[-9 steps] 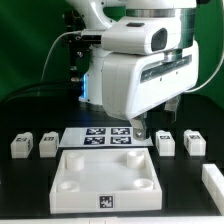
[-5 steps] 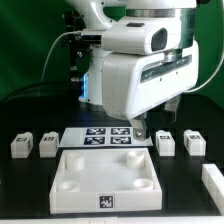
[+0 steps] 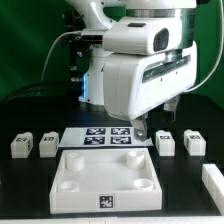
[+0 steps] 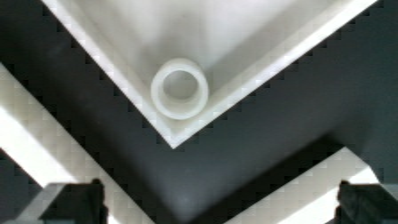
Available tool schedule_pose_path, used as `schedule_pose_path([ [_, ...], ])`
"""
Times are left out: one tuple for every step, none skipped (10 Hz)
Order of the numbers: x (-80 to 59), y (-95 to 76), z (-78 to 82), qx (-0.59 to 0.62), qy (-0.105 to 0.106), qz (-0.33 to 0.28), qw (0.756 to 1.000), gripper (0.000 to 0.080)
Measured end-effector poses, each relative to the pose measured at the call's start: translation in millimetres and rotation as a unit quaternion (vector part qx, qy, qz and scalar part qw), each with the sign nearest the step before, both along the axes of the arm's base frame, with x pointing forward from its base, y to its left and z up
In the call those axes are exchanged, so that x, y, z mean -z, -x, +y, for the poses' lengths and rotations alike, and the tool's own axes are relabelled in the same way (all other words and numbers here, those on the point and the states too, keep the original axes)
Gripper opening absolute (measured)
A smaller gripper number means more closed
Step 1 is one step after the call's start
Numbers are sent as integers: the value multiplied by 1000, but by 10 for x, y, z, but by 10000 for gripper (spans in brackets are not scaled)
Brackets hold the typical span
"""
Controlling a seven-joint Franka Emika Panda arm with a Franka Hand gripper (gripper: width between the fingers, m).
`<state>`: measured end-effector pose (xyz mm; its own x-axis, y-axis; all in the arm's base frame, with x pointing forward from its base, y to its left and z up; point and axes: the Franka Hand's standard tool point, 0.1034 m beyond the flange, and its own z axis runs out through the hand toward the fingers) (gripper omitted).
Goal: Assemble one leg
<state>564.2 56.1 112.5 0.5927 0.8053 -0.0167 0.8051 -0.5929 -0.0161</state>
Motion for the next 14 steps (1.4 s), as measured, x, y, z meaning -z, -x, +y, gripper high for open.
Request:
schedule_pose_path([
  [51, 126, -3, -12, -1, -2, 1000, 650],
  [107, 310, -38, -89, 0, -3, 996, 650],
  [193, 525, -100, -144, -2, -6, 990, 650],
  [297, 729, -180, -177, -4, -8, 984, 650],
  [424, 898, -294, -251, -7, -13, 968, 650],
  [582, 1078, -437, -283, -11, -12, 959, 650],
  [689, 1145, -516, -269, -14, -12, 963, 650],
  [784, 1164, -580, -269, -15, -17, 963, 650],
  [882, 1197, -647, -263, -17, -20, 964, 650],
  [941, 1210, -686, -262, -18, -20, 965, 650],
  [991, 1185, -694, -269, -15, -32, 963, 650],
  [1037, 1174, -673, -271, -14, -40, 962, 650],
  [1059, 1179, -661, -268, -15, -41, 962, 650],
  [1059, 1180, -669, -267, -15, -41, 963, 650],
])
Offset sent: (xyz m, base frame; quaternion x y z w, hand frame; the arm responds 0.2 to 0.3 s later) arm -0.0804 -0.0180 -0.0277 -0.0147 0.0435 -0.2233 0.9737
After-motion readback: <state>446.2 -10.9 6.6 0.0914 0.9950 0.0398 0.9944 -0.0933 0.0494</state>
